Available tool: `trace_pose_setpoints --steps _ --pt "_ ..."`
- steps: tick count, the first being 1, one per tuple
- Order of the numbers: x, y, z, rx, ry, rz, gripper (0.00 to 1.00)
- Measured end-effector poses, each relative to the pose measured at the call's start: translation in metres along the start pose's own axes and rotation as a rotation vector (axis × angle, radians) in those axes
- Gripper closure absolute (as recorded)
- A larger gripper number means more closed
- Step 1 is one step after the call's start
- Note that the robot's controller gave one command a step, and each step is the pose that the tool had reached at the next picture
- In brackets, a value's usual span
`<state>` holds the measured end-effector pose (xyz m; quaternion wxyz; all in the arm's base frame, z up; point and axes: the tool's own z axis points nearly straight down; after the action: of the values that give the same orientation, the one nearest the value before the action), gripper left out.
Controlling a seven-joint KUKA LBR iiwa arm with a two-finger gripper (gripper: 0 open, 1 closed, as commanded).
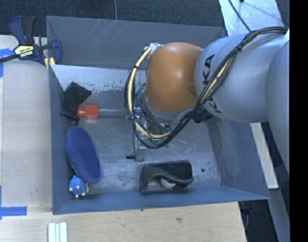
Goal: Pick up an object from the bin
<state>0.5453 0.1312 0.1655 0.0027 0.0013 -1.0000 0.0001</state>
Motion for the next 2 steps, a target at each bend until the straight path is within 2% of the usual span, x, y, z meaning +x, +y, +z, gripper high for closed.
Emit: trace_pose_setpoints --steps 1,2 --pt "0.027 -0.07 0.077 -0.004 -0.021 -0.099 0.0" --pt "0.062 -0.086 0.064 0.0 -0.008 -0.127 0.0"
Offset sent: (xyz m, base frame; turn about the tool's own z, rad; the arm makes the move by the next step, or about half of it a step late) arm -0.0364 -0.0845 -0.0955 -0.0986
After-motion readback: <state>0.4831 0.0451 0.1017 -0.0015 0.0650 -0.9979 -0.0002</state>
